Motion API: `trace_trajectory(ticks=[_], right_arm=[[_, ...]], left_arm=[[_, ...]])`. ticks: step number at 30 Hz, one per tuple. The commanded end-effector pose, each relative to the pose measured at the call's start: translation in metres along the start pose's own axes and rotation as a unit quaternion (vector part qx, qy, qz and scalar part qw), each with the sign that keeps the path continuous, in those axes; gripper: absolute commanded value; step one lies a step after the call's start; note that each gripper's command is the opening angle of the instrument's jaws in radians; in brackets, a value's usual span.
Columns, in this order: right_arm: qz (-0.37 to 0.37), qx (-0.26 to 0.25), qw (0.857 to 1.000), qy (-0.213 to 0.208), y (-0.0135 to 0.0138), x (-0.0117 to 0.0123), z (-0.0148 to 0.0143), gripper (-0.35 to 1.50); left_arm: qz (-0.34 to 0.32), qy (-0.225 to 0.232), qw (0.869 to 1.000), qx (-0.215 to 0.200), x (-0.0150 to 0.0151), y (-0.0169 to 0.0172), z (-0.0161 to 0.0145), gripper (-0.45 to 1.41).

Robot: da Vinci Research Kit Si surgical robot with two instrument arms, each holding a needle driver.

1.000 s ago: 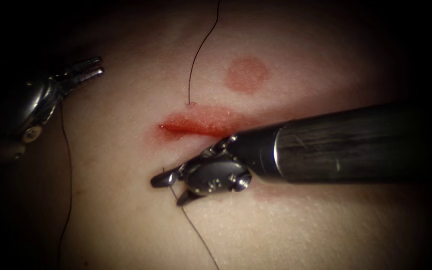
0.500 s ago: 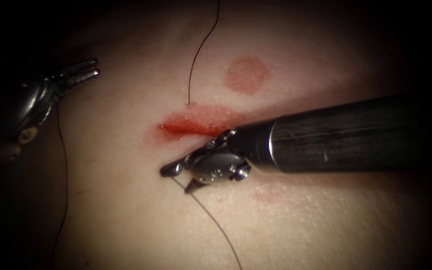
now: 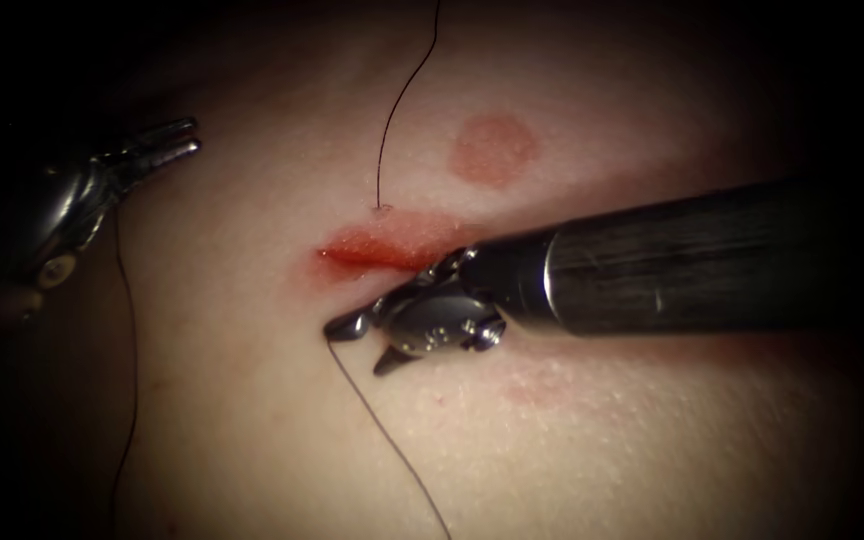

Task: Wound Closure
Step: Use the right gripper to pull the suture through.

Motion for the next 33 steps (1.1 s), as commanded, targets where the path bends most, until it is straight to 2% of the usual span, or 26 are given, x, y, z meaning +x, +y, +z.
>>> trace_trajectory(ticks=[1, 8, 15, 24, 25, 26, 27, 29, 31, 33], right_arm=[[0.000, 0.004, 1.000, 0.000, -0.0006, 0.0003, 0.0016, 1.03], [-0.004, 0.008, 1.000, 0.004, -0.0012, 0.0010, 0.0028, 1.03], [-0.004, 0.005, 1.000, 0.006, -0.0003, 0.0016, 0.0040, 0.99], [-0.006, 0.014, 1.000, 0.002, -0.0009, 0.0014, 0.0049, 0.88], [-0.008, 0.019, 1.000, 0.001, -0.0012, 0.0015, 0.0052, 0.79], [-0.008, 0.019, 1.000, 0.001, -0.0012, 0.0015, 0.0052, 0.79], [-0.006, 0.022, 1.000, 0.001, -0.0012, 0.0015, 0.0053, 0.71], [0.002, 0.037, 0.999, 0.005, -0.0014, 0.0015, 0.0055, 0.34], [0.018, 0.051, 0.998, 0.008, -0.0013, 0.0015, 0.0054, -0.35], [0.028, 0.049, 0.998, 0.008, -0.0012, 0.0014, 0.0054, -0.35]], left_arm=[[-0.001, 0.000, 1.000, 0.000, -0.0007, -0.0001, 0.0003, -0.35], [-0.001, 0.000, 1.000, 0.001, -0.0007, -0.0002, 0.0004, -0.35], [-0.001, 0.000, 1.000, -0.001, -0.0007, -0.0001, 0.0002, -0.35], [-0.004, -0.001, 1.000, 0.000, -0.0006, -0.0001, 0.0000, -0.35], [-0.004, -0.001, 1.000, 0.000, -0.0006, -0.0001, 0.0001, -0.35], [-0.004, -0.001, 1.000, 0.000, -0.0006, -0.0001, 0.0001, -0.35], [-0.004, -0.001, 1.000, 0.000, -0.0006, -0.0001, 0.0001, -0.35], [-0.004, -0.001, 1.000, 0.000, -0.0006, -0.0001, 0.0001, -0.35], [-0.004, -0.001, 1.000, 0.000, -0.0006, -0.0001, 0.0001, -0.35], [-0.004, -0.001, 1.000, 0.000, -0.0006, -0.0001, 0.0001, -0.35]])
